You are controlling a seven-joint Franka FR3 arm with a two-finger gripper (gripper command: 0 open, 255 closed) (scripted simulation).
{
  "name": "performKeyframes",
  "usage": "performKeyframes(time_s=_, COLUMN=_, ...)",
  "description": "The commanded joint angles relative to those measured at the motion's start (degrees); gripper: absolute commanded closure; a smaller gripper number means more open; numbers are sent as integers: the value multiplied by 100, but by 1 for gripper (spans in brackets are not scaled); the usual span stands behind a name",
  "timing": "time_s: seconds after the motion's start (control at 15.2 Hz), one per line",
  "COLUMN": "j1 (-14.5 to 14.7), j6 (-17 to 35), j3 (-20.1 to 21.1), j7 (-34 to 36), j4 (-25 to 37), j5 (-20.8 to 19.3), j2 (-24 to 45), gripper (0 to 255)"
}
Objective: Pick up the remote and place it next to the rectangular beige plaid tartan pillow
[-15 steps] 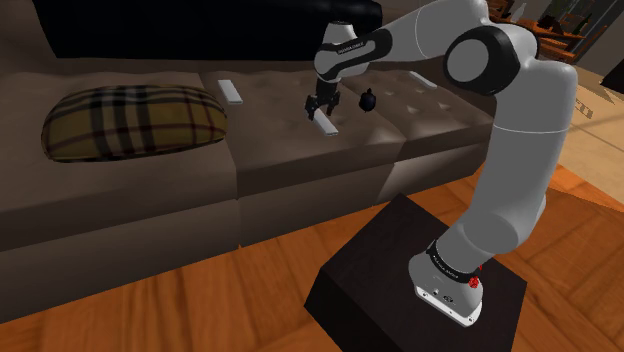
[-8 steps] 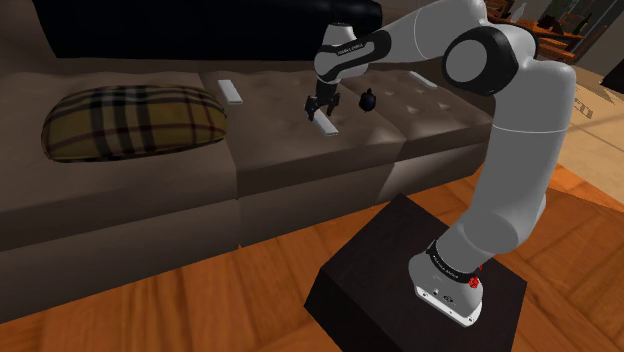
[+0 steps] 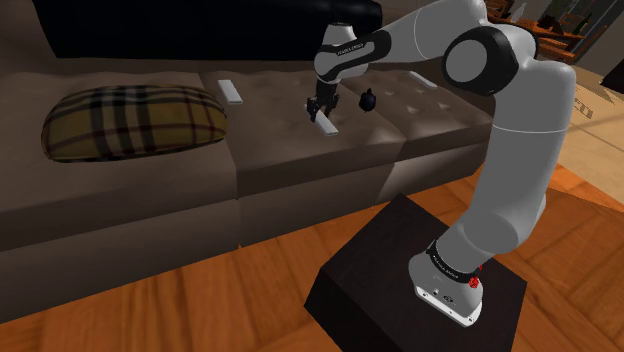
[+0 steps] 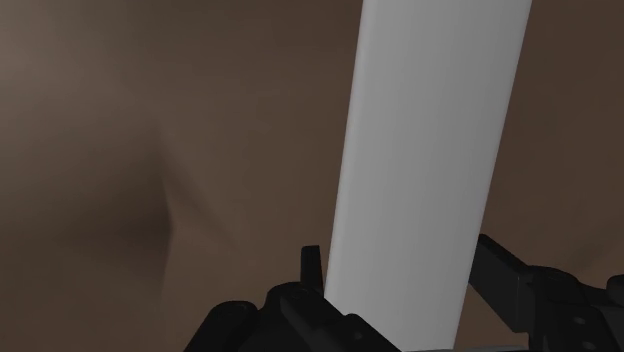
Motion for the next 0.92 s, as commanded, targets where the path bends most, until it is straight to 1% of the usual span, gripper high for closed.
performKeyframes(time_s=0.0, j1=1, j6=0, j3=1, j7=-1, j4=-1, j5=-1, j2=3, gripper=255)
performKeyframes(time_s=0.07, j1=0, j6=2, j3=1, j7=-2, j4=-3, j5=-1, j2=3, gripper=255)
performKeyframes(time_s=0.86, j1=11, j6=-772, j3=-16, j7=0, j4=401, j5=-31, j2=-368, gripper=255)
